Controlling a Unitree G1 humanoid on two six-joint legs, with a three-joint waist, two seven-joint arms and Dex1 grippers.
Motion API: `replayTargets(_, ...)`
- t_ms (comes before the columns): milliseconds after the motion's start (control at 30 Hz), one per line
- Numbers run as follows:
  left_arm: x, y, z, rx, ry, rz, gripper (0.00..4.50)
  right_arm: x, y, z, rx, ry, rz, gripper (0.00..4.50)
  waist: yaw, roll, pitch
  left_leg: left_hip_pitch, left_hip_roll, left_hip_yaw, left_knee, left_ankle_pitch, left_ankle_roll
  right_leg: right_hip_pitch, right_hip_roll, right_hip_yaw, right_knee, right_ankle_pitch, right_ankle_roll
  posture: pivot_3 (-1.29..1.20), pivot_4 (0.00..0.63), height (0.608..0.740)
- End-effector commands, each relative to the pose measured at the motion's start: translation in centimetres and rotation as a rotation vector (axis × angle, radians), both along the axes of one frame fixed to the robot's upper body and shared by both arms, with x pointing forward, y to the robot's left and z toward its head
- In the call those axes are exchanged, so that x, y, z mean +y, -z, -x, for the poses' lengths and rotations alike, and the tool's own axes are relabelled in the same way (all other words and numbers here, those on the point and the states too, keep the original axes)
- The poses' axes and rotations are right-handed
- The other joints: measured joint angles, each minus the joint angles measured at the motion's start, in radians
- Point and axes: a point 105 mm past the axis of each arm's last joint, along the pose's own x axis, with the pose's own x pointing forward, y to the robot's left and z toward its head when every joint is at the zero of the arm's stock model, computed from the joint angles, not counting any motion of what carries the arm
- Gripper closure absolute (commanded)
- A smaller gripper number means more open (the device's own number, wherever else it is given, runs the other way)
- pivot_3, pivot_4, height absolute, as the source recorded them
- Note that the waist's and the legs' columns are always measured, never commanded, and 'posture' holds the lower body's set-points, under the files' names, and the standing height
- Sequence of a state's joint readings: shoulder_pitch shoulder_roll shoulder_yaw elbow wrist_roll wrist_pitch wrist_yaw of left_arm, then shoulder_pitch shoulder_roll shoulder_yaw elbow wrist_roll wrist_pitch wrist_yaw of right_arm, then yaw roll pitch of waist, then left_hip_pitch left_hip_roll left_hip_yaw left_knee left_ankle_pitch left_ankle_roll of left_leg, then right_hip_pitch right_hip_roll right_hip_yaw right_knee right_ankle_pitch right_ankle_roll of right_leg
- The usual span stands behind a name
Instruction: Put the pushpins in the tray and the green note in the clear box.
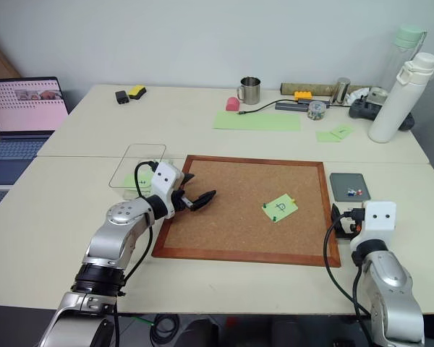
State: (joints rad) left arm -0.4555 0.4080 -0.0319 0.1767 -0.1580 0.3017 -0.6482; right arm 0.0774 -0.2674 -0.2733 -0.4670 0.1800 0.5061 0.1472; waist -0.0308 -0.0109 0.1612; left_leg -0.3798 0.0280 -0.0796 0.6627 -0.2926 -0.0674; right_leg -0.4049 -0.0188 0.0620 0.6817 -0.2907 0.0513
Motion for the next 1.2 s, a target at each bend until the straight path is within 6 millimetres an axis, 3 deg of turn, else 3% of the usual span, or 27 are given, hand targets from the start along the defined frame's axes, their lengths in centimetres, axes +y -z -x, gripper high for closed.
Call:
replayTargets(33,0.3,-1.3,-0.1,-0.038,0.008,-0.001,0.00,-0.2,-1.6,0.1,-0.063,0.008,0.012,0.05,0.000,0.000,0.000,0.000,0.000,0.000,0.000,0.000,0.000,0.000,0.000,0.000,0.000,0.000,0.000,0.00,0.150,0.740)
replayTargets(700,-0.3,-2.2,0.5,0.019,0.060,0.127,0.00,0.1,-1.9,0.0,-0.071,-0.005,0.010,0.05,0.000,0.000,0.000,0.000,0.000,0.000,0.000,0.000,0.000,0.000,0.000,0.000,0.000,0.000,0.000,0.00,0.150,0.740)
replayTargets(900,-0.2,-2.5,0.7,0.034,0.065,0.153,0.00,2.9,-2.8,-0.4,-0.100,-0.233,-0.038,0.05,-0.001,0.000,0.000,0.000,0.000,0.000,0.000,0.000,0.000,0.000,0.000,0.000,0.000,0.000,0.000,0.00,0.150,0.740)
replayTargets(1033,-1.5,-1.9,2.1,0.085,0.194,0.101,0.00,5.8,-3.3,0.1,-0.063,-0.542,-0.073,0.05,-0.002,0.000,0.000,0.000,0.000,0.000,0.000,0.000,0.000,0.000,0.000,0.000,0.000,0.000,0.000,0.00,0.150,0.740)
replayTargets(1100,-2.2,-2.2,2.6,0.095,0.246,0.113,0.00,6.0,-3.5,-0.1,-0.043,-0.610,-0.075,0.05,0.000,0.000,0.000,0.000,0.000,0.000,0.000,0.000,0.000,0.000,0.000,0.000,0.000,0.000,0.000,0.00,0.150,0.740)
replayTargets(1133,-2.5,-2.4,2.8,0.096,0.270,0.117,0.38,5.8,-3.6,-0.4,-0.039,-0.622,-0.065,0.00,0.000,0.000,0.000,0.000,0.000,0.000,0.000,0.000,0.000,0.000,0.000,0.000,0.000,0.000,0.000,0.00,0.150,0.740)
replayTargets(1200,-2.7,-2.7,3.0,0.089,0.297,0.096,0.72,5.6,-3.8,-1.0,-0.034,-0.637,-0.038,0.00,0.000,0.000,0.000,0.000,0.000,0.000,0.001,0.000,0.000,0.001,0.000,0.000,0.000,0.000,0.000,0.00,0.150,0.740)
